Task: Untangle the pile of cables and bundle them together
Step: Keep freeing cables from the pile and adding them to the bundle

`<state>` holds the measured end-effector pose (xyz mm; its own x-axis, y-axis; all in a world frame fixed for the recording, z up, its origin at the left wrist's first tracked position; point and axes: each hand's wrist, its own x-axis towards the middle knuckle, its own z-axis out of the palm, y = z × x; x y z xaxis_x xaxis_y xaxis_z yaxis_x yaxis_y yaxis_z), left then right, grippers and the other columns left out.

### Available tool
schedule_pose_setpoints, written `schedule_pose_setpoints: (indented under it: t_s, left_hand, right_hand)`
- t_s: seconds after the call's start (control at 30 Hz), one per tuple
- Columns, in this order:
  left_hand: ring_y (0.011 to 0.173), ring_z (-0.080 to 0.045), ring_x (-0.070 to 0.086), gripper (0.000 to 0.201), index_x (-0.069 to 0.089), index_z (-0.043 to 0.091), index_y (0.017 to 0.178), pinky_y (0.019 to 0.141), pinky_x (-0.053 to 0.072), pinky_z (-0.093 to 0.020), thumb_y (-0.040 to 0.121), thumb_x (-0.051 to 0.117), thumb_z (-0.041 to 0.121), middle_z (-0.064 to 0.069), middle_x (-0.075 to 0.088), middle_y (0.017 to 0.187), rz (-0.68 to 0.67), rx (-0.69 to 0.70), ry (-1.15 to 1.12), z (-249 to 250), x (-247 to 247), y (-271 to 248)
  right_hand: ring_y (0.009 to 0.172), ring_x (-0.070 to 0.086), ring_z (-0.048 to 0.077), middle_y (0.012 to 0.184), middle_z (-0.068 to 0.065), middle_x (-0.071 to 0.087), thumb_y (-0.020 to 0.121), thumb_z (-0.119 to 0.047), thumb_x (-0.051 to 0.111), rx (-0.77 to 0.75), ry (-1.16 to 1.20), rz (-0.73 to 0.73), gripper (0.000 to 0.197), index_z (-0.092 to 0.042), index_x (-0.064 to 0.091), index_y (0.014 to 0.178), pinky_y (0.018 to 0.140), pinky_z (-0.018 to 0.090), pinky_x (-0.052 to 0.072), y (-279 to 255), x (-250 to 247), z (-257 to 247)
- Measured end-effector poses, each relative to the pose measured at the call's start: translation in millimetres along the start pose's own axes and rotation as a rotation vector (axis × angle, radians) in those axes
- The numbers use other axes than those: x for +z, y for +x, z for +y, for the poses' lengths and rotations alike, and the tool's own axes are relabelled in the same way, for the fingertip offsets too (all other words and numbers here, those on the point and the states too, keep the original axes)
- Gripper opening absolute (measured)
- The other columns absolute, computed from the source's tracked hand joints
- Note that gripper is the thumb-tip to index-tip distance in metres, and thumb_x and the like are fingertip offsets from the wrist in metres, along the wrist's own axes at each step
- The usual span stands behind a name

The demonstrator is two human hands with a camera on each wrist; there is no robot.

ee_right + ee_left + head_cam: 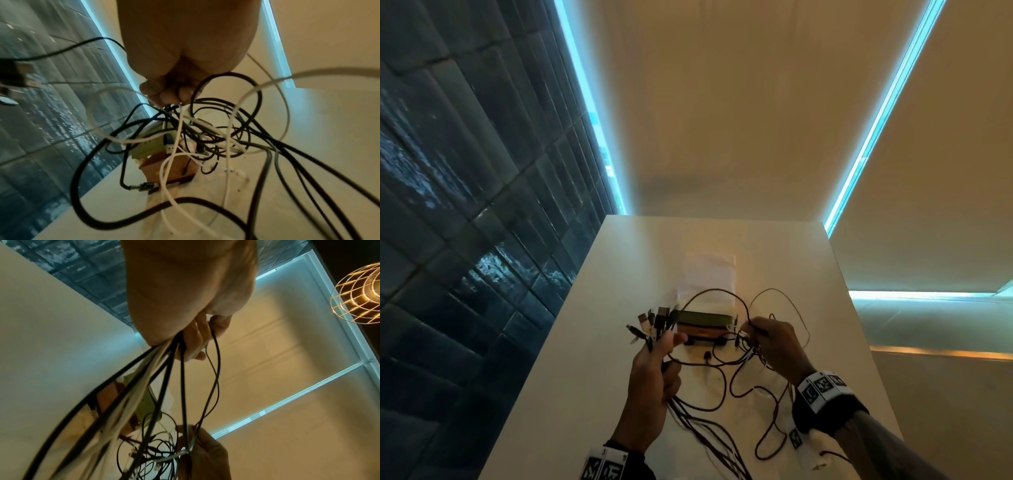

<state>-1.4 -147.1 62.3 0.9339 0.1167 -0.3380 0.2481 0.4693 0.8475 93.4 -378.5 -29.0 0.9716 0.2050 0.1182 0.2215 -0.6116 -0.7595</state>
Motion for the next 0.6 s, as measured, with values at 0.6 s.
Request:
schedule_pose_setpoints:
  t_s: [0.6]
  left_hand:
    - [0.038,-0.007,0.022,0.027,0.049,0.007,0.082,0.035,0.021,-0.019,0.101,0.043,0.026,0.003,0.036,0.050,-0.083,-0.005,0.197,-8.0,47.9,1.9]
  right_hand:
    - [0.085,0.060,0.009,0.099,-0.002,0.066,0.091,-0.033,0.043,-0.335,-0.154,-0.195,0.030,-0.019,0.068,0.103,0.073,0.022,0.052,-27.8,0.9,-48.5]
